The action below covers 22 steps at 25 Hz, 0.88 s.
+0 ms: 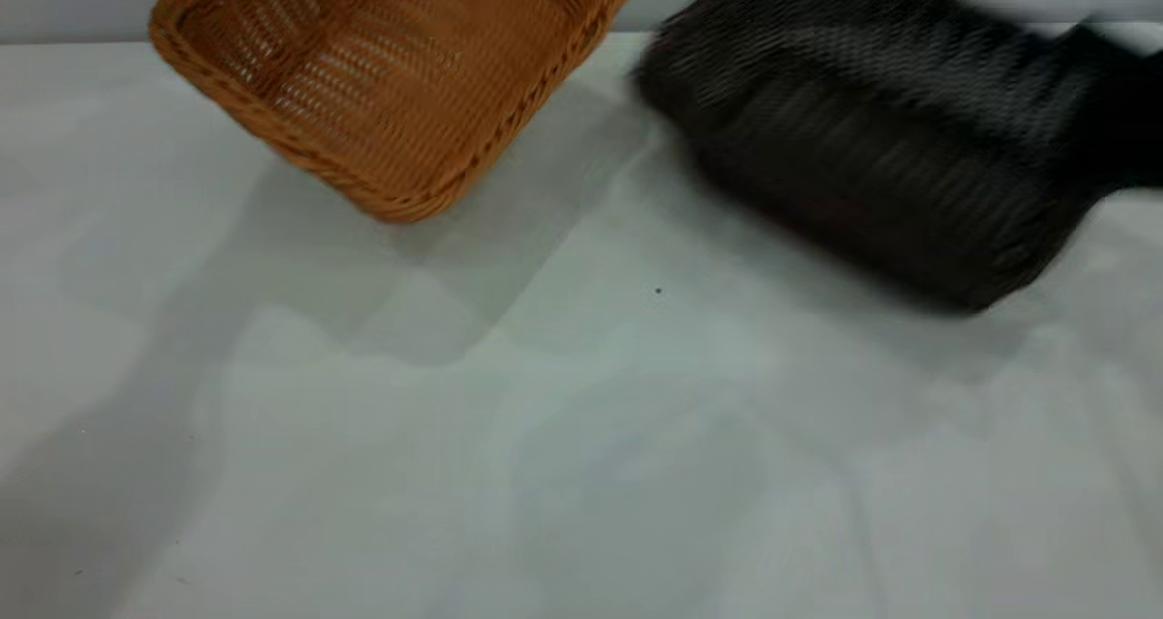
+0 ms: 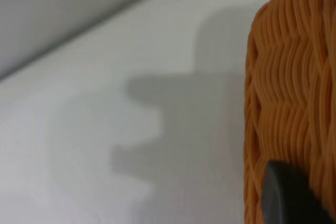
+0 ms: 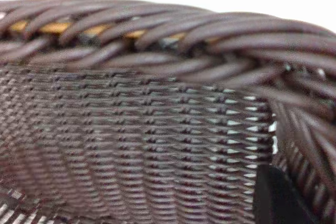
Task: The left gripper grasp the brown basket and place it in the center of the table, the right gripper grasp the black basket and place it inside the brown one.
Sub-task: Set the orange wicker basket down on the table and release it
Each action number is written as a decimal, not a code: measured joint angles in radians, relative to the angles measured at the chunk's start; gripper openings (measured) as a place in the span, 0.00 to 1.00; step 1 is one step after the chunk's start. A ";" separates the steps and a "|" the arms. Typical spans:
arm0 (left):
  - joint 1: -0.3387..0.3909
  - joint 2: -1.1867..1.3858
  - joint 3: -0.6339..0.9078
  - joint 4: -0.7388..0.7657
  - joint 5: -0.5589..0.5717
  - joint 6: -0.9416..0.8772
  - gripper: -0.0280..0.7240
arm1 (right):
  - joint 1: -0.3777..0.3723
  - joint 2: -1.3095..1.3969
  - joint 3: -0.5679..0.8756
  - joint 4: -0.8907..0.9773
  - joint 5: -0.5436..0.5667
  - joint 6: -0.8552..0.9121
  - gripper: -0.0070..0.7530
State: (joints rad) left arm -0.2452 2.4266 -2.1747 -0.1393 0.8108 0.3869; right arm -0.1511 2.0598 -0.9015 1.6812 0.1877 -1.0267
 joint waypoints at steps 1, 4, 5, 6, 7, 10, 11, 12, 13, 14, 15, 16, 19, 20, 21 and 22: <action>0.000 0.000 0.000 -0.036 0.030 0.058 0.14 | -0.052 -0.028 -0.011 -0.042 -0.001 -0.007 0.12; -0.008 0.003 0.000 -0.163 0.120 0.279 0.14 | -0.180 -0.096 -0.021 -0.181 0.085 -0.002 0.12; -0.014 0.008 0.000 -0.199 0.156 0.351 0.14 | -0.218 -0.113 -0.022 -0.239 0.147 0.003 0.12; -0.024 0.013 0.000 -0.221 0.188 0.434 0.14 | -0.251 -0.126 -0.022 -0.300 0.218 0.004 0.12; -0.037 0.021 0.000 -0.241 0.224 0.511 0.14 | -0.275 -0.135 -0.022 -0.360 0.274 0.006 0.12; -0.088 0.059 0.000 -0.270 0.267 0.682 0.14 | -0.339 -0.165 -0.022 -0.489 0.404 0.036 0.12; -0.110 0.074 0.000 -0.272 0.267 0.721 0.14 | -0.359 -0.172 -0.022 -0.510 0.420 0.049 0.12; -0.129 0.089 0.000 -0.272 0.264 0.749 0.14 | -0.375 -0.180 -0.022 -0.532 0.430 0.067 0.12; -0.153 0.103 0.000 -0.272 0.259 0.765 0.14 | -0.389 -0.186 -0.022 -0.549 0.436 0.087 0.12; -0.175 0.114 0.000 -0.272 0.252 0.780 0.14 | -0.398 -0.192 -0.022 -0.568 0.437 0.106 0.12; -0.196 0.128 0.000 -0.273 0.240 0.788 0.15 | -0.403 -0.196 -0.022 -0.581 0.440 0.118 0.12; -0.213 0.140 0.000 -0.273 0.227 0.794 0.15 | -0.405 -0.200 -0.022 -0.595 0.445 0.129 0.12; -0.252 0.166 0.000 -0.273 0.206 0.799 0.17 | -0.405 -0.211 -0.022 -0.613 0.463 0.135 0.12; -0.262 0.172 0.000 -0.273 0.203 0.799 0.20 | -0.405 -0.214 -0.022 -0.615 0.469 0.135 0.12; -0.269 0.177 0.000 -0.272 0.204 0.799 0.23 | -0.405 -0.216 -0.022 -0.615 0.471 0.135 0.12; -0.274 0.179 0.000 -0.270 0.202 0.799 0.28 | -0.405 -0.216 -0.022 -0.615 0.472 0.136 0.12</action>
State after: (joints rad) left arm -0.5196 2.6058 -2.1747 -0.4090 1.0132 1.1854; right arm -0.5565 1.8439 -0.9234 1.0661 0.6597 -0.8904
